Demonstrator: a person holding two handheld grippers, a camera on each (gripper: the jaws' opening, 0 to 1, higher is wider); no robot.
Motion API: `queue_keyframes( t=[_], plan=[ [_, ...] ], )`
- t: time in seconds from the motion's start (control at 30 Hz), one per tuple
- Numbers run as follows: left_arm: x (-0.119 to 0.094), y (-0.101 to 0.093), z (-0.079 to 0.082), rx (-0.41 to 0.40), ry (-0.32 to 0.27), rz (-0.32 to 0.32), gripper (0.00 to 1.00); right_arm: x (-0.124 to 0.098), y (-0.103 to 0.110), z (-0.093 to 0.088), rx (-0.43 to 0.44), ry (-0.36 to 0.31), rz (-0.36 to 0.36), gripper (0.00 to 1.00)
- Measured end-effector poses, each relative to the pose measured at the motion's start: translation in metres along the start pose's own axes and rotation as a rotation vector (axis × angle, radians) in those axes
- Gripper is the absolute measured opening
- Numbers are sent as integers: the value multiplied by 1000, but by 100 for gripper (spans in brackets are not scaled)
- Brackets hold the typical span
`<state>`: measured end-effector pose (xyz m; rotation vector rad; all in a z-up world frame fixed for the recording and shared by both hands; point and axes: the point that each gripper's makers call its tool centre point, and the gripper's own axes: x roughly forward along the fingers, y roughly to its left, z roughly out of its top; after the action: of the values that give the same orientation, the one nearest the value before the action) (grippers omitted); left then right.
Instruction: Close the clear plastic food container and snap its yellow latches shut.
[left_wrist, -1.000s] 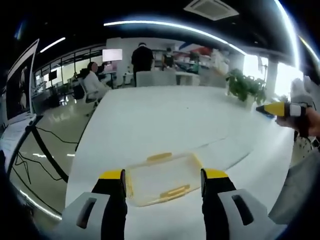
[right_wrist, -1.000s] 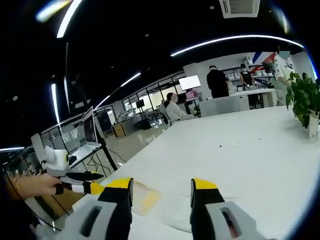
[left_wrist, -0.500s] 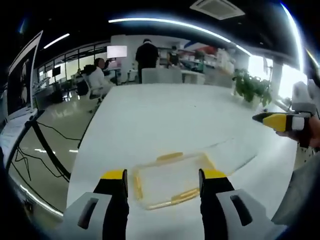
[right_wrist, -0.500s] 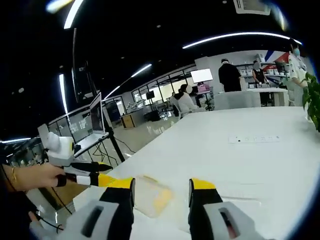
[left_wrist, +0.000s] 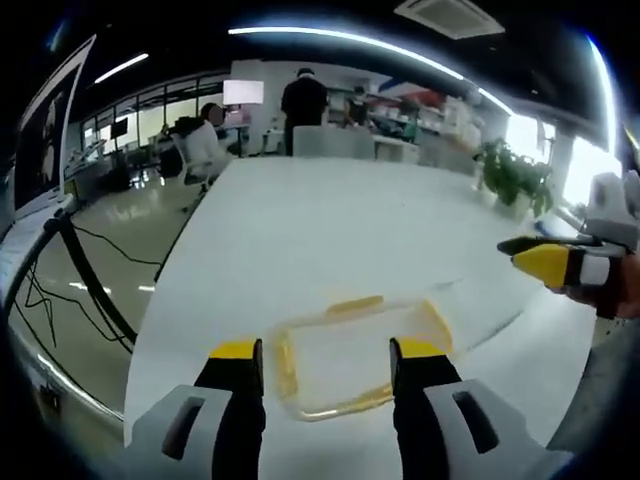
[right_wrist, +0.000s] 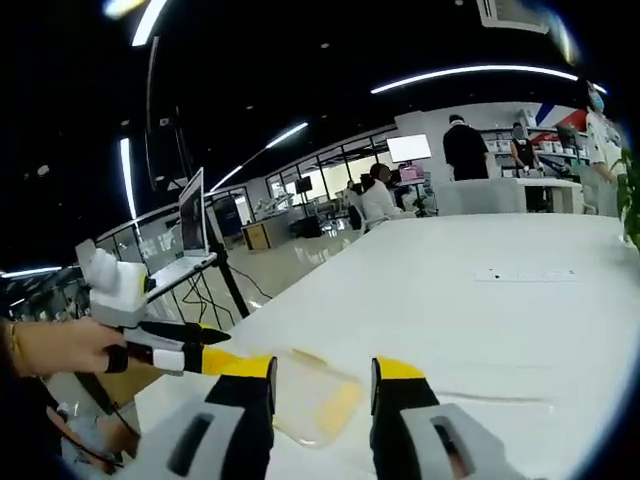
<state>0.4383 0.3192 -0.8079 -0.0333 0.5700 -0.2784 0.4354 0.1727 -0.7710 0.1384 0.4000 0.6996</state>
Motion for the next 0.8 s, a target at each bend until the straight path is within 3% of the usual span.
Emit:
queue_keyframes(
  t=[0.47,0.57,0.7,0.8],
  plan=[
    [11,20,-22,-36,45,49,36,25,-3,-36,-5,94,-64,29],
    [11,19,-23,18,56,50,35,27,-7,-47,-88,136,-91,24],
    [14,19,-26,95,78,55,31,34,-4,-52,-55,138,-90,22],
    [16,28,-26,189,88,105,29,37,-6,-59,-86,172,-106,15]
  ],
)
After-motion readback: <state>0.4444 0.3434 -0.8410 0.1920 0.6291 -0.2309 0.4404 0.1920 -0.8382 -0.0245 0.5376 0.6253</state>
